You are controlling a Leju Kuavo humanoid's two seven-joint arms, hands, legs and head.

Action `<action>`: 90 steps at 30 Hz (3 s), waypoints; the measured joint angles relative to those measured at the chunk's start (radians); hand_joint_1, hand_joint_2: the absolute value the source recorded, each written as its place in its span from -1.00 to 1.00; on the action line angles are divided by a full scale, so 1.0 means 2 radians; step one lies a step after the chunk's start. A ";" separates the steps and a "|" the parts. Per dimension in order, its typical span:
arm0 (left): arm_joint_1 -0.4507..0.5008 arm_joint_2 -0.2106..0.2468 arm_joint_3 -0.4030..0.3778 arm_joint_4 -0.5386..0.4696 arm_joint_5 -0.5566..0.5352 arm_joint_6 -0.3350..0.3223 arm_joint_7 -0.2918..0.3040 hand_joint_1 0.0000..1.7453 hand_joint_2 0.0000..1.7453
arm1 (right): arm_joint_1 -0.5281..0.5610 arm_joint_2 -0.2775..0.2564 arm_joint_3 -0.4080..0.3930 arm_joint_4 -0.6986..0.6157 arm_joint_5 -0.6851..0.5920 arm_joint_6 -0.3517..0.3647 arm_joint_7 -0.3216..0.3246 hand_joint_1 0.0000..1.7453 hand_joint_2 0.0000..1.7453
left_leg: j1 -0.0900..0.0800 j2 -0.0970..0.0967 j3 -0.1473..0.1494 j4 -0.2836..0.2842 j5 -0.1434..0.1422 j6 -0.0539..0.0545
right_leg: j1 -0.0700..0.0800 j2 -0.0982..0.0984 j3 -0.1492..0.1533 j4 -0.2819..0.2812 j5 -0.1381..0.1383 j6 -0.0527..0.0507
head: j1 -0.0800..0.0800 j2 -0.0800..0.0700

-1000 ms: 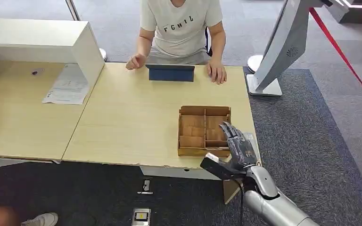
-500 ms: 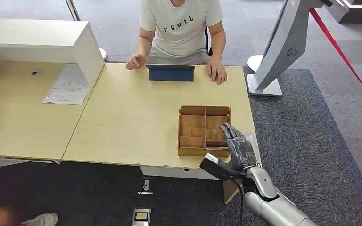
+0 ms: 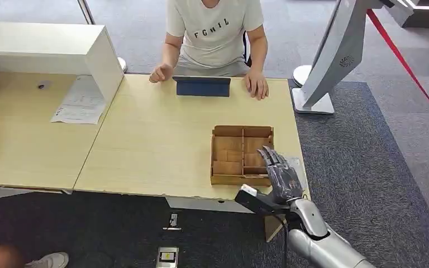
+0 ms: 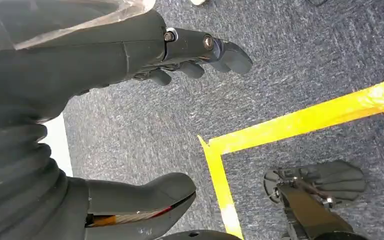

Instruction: Pass the card to the sensor for recognition and then transmit it.

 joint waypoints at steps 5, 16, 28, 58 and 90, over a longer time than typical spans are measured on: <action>0.000 0.000 0.000 0.000 0.000 -0.001 0.000 -1.00 1.00 | 0.001 0.000 0.004 -0.006 0.002 -0.002 0.000 -1.00 1.00 | 0.000 0.000 0.000 0.000 0.000 0.000 | 0.000 0.000 0.000 0.000 0.000 0.000 | 0.000 0.000; 0.000 0.000 0.000 0.000 -0.003 -0.003 0.000 -1.00 1.00 | 0.007 0.000 0.008 -0.011 0.002 0.002 0.001 -1.00 1.00 | 0.000 0.000 0.000 0.000 0.000 0.000 | 0.000 0.000 0.000 0.000 0.000 0.000 | 0.000 0.000; -0.003 0.000 -0.003 0.000 -0.007 -0.006 0.000 -1.00 1.00 | 0.000 0.007 0.009 0.000 0.008 0.014 -0.004 -1.00 1.00 | 0.000 0.000 0.000 0.000 0.000 0.000 | 0.000 0.000 0.000 0.000 0.000 0.000 | 0.000 0.000; -0.003 0.000 -0.003 0.000 -0.003 -0.005 0.000 -1.00 1.00 | -0.009 0.013 0.007 0.038 0.001 0.018 -0.022 -1.00 1.00 | 0.000 0.000 0.000 0.000 0.000 0.000 | 0.000 0.000 0.000 0.000 0.000 0.000 | 0.000 0.000; -0.003 0.000 -0.003 0.000 -0.001 -0.004 0.004 -1.00 1.00 | -0.015 0.018 0.006 0.063 0.001 0.014 -0.029 1.00 1.00 | 0.000 0.000 0.000 0.000 0.000 0.000 | 0.000 0.000 0.000 0.000 0.000 0.000 | 0.000 0.000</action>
